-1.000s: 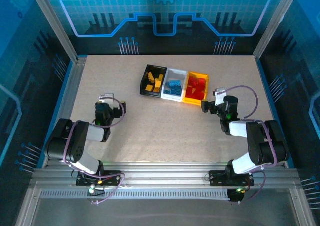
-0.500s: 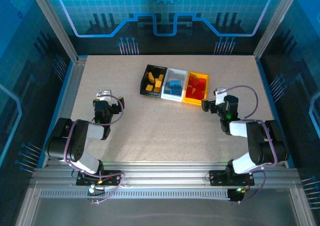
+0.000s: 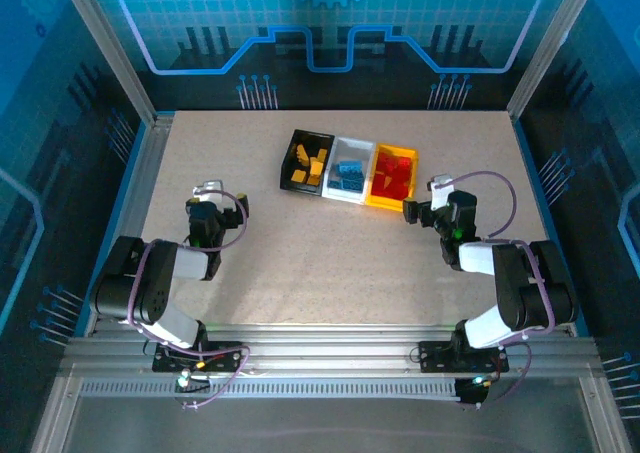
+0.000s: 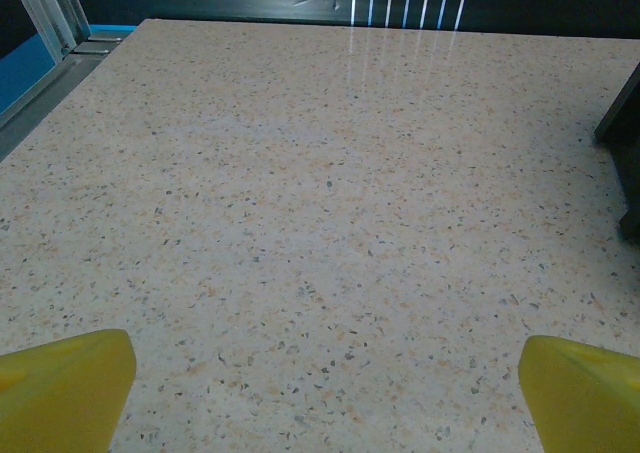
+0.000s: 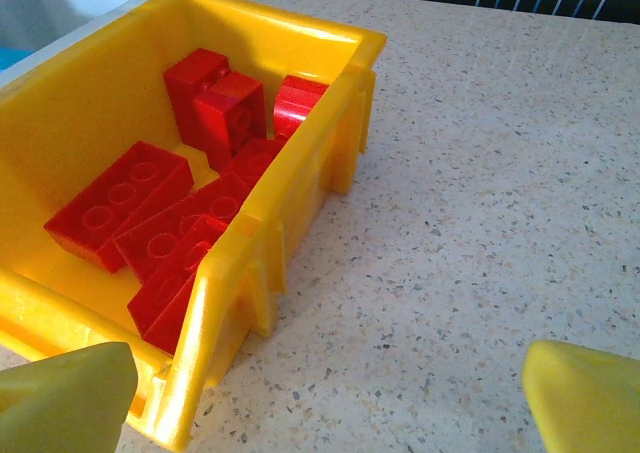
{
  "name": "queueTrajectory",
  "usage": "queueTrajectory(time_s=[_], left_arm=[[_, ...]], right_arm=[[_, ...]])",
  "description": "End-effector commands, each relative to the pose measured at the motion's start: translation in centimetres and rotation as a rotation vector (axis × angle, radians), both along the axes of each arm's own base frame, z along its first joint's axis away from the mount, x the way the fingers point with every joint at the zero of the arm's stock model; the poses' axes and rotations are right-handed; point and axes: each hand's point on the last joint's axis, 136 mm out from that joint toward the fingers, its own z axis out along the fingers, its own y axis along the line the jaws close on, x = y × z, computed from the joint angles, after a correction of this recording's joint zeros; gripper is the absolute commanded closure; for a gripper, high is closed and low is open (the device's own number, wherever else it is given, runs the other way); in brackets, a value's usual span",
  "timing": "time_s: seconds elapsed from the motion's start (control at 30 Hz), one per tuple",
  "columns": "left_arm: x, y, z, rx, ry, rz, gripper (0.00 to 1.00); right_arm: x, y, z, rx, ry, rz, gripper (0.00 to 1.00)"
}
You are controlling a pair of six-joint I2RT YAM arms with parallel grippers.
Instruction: Sort the legos into containers by color
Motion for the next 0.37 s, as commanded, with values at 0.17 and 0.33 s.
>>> queueTrajectory(time_s=[0.17, 0.33], left_arm=[[0.45, 0.71, 0.91, -0.011, -0.034, 0.033, 0.01], [0.45, 0.73, 0.93, -0.011, -0.034, 0.034, 0.01]], right_arm=[[0.25, -0.33, 0.67, -0.008, -0.036, -0.018, 0.00], [0.25, -0.29, 0.70, -0.009, -0.038, -0.017, 0.00]])
